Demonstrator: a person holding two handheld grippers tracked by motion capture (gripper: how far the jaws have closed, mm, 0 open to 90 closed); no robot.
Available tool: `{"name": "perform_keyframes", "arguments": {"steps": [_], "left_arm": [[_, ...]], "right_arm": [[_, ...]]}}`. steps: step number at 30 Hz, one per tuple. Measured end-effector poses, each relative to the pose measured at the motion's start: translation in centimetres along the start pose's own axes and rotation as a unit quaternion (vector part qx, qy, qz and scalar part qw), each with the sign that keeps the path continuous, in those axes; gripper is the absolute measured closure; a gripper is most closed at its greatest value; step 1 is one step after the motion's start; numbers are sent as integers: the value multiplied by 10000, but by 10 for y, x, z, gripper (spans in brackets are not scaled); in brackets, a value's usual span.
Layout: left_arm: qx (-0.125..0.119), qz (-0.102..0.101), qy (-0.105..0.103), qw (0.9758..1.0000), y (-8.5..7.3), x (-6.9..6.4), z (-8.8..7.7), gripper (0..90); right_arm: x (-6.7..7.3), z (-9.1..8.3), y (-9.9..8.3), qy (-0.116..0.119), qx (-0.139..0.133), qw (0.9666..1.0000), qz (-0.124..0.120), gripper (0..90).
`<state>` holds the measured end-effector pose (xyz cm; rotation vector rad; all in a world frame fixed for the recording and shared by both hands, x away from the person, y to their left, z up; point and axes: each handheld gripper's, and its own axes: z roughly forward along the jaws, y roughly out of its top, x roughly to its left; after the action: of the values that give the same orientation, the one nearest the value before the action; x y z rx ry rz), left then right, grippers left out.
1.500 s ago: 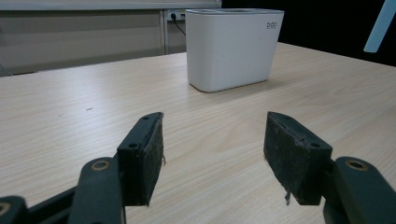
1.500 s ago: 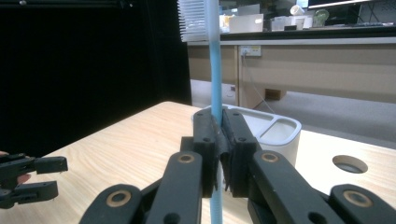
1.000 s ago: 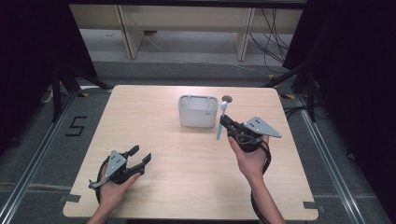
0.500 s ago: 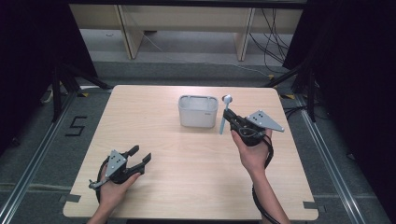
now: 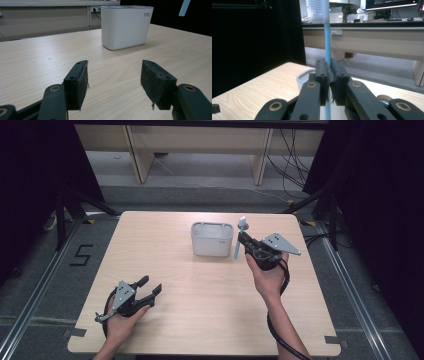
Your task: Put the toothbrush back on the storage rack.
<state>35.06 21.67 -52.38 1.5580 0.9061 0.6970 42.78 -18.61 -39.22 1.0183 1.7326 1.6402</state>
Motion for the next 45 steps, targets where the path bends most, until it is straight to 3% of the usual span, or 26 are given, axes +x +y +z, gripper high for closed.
{"name": "perform_keyframes", "arguments": {"steps": [22, 23, 25, 28, 29, 36, 45], "left_arm": [[-3, -25, 5, 10000, 0, 0, 0, 389], [-3, -24, 5, 10000, 0, 0, 0, 389], [-3, -27, 4, 10000, 0, 0, 0, 389], [-3, -24, 7, 10000, 0, 0, 0, 390], [-2, -24, 6, 10000, 0, 0, 0, 390], [-4, -22, 4, 10000, 0, 0, 0, 391], [-5, -23, -7, 10000, 0, 0, 0, 392]], "right_arm": [[-6, 15, 10, -141, -56, 9999, 8, 855], [-8, 16, 10, -116, -132, 9998, -83, 855], [-6, 17, 11, -149, -96, 9998, 54, 855], [-9, 19, 12, -162, -115, 9998, -68, 855], [-9, 19, 12, -148, -44, 9999, 37, 855], [-10, 25, 14, -153, -181, 9997, 30, 855], [-11, 29, 18, -206, -144, 9997, 42, 855]]}}
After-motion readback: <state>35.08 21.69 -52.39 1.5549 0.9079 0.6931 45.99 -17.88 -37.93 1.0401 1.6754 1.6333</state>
